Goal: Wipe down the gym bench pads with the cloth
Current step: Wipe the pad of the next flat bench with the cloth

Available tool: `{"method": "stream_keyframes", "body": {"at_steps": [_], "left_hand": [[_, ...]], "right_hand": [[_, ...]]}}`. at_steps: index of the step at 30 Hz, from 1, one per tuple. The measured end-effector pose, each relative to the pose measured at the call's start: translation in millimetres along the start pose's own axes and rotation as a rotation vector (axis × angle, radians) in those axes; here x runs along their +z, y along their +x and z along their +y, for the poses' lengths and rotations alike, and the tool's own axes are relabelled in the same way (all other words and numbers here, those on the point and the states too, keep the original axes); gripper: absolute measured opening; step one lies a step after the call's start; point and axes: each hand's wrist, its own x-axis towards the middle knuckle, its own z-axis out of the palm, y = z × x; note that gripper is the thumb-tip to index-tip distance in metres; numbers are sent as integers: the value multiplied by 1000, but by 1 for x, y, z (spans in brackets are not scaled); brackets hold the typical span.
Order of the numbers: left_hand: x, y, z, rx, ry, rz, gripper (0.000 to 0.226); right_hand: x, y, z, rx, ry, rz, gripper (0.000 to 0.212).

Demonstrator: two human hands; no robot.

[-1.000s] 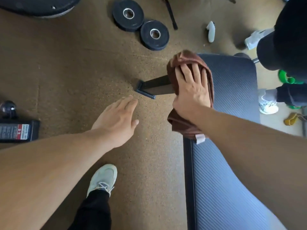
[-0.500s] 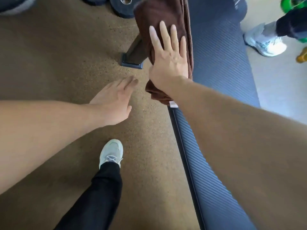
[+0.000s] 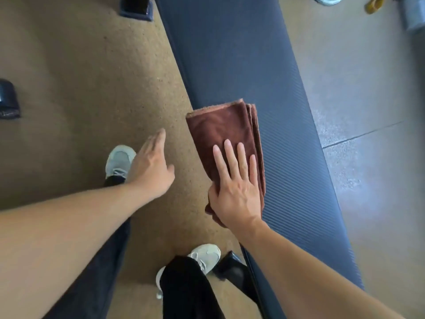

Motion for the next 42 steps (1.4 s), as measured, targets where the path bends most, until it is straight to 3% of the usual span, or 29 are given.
{"method": "stream_keyframes", "body": {"at_steps": [5, 11, 18, 23, 26, 30, 34, 42], "left_hand": [[67, -62, -16, 94, -25, -113, 96], [77, -74, -38, 275, 40, -105, 94], [53, -69, -38, 520, 191, 24, 92], [56, -85, -2, 678, 345, 181, 102], [79, -107, 22, 690, 397, 246, 100], [142, -154, 43, 683, 513, 152, 100], [183, -180, 77, 559, 481, 144, 95], [168, -173, 58, 587, 316, 32, 107]], "right_hand": [[18, -40, 15, 18, -101, -23, 85], [20, -35, 16, 3, -178, -22, 90], [22, -38, 12, -1, -143, 69, 82], [30, -54, 14, -8, -29, 149, 79], [48, -123, 30, 8, -17, 121, 78], [82, -271, 71, 29, -43, 32, 78], [110, -375, 103, 48, -87, -49, 85], [101, -320, 86, 93, -53, 5, 68]]}}
